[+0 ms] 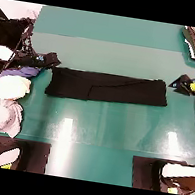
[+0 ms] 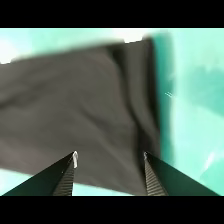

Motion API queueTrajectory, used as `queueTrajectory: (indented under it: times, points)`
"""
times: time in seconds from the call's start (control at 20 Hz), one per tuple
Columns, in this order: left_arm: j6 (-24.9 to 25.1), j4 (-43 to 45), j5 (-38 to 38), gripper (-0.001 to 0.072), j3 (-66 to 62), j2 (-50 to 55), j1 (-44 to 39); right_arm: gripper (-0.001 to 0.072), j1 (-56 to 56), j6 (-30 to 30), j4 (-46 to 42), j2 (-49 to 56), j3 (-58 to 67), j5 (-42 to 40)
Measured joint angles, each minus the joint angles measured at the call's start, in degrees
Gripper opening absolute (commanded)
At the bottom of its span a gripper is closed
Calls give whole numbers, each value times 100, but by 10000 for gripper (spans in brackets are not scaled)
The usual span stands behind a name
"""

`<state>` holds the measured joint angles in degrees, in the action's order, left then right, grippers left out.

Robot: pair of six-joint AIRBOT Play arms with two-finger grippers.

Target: Fold the shirts.

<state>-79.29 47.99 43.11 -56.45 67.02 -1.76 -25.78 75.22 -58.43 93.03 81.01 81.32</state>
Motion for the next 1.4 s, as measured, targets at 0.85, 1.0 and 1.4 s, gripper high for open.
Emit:
queueTrajectory:
  times: [0.85,1.0,1.4]
  points:
    - [162,-20,1040,24,-46,17,0,17,63,-1303,1137,1423,37,356]
    - [109,-125,1045,23,-72,57,-20,16,87,-1493,1329,1357,35,535]
    - [31,-195,999,24,-1318,1427,-1244,14,636,-1384,2000,326,516,782]
